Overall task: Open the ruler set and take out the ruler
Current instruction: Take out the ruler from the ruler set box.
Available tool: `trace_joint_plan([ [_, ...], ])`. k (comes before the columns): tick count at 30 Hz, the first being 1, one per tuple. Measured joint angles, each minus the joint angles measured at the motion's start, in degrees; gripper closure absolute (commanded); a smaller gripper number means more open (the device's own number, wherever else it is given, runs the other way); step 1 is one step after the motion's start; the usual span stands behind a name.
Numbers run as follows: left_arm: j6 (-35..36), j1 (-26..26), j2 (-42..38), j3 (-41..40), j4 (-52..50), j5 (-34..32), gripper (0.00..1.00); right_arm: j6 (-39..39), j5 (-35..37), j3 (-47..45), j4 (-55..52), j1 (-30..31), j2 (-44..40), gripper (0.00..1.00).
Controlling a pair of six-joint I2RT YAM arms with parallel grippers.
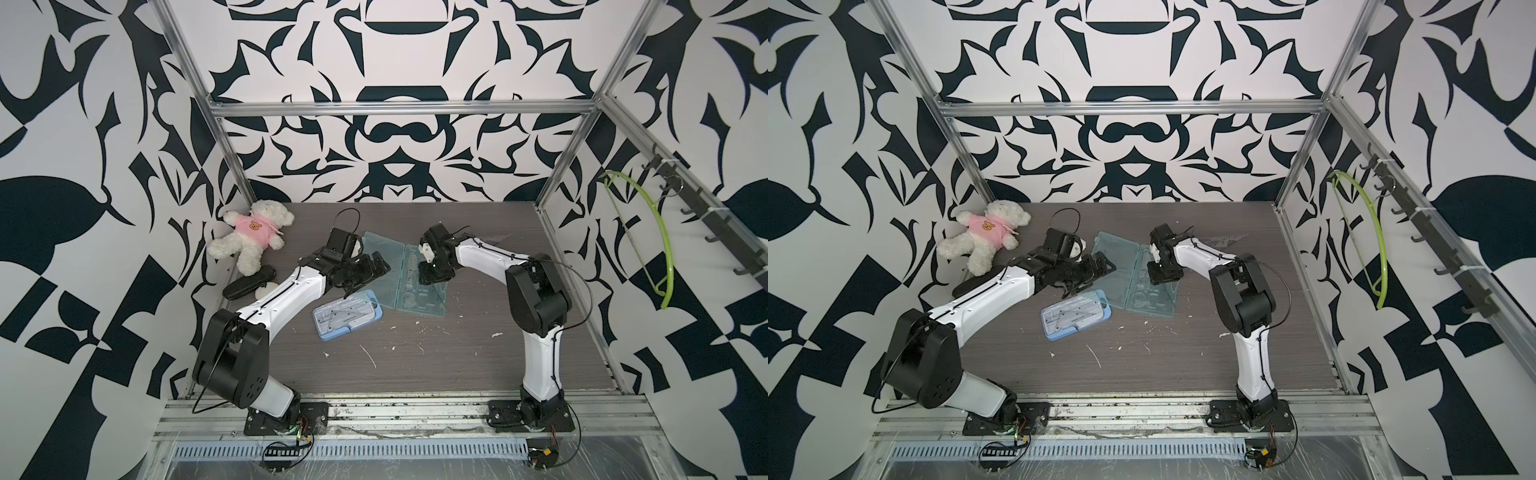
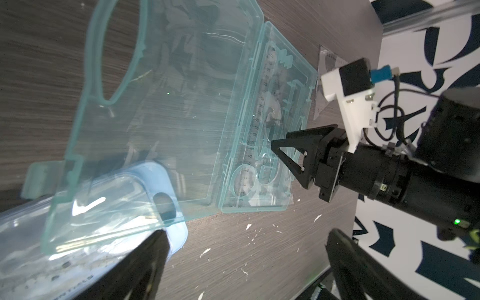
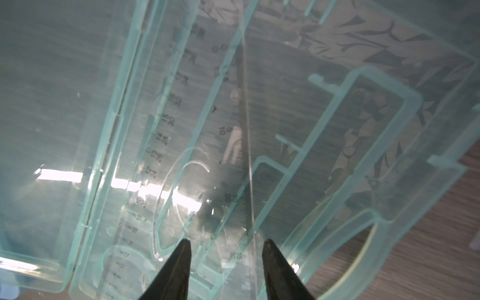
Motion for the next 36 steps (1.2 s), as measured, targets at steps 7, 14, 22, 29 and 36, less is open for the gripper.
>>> trace_joint_plan([
  [7, 3.7, -2.5, 0.1, 1.9, -1.8, -2.3, 0.01, -0.8, 0.7, 0.0, 0.0, 0.4, 0.2, 0.59],
  [14, 4.3, -2.5, 0.8, 1.9, -3.0, -2.9, 0.01, -1.2, 2.4, 0.0, -0.2, 0.7, 0.4, 0.64],
  [22, 4.9, -2.5, 0.9, 1.9, -3.1, -3.0, 0.01, -2.5, 4.2, 0.0, -0.8, 1.0, 0.3, 0.66],
  [29, 5.1, -2.5, 0.9, 1.9, -3.2, -3.1, 0.01, -3.8, 6.0, 0.0, -1.8, 2.0, 0.1, 0.59],
  [36, 5.1, -2.5, 0.9, 1.9, -3.3, -3.1, 0.01, -4.3, 7.3, -0.9, -3.1, 3.4, -2.2, 0.54],
])
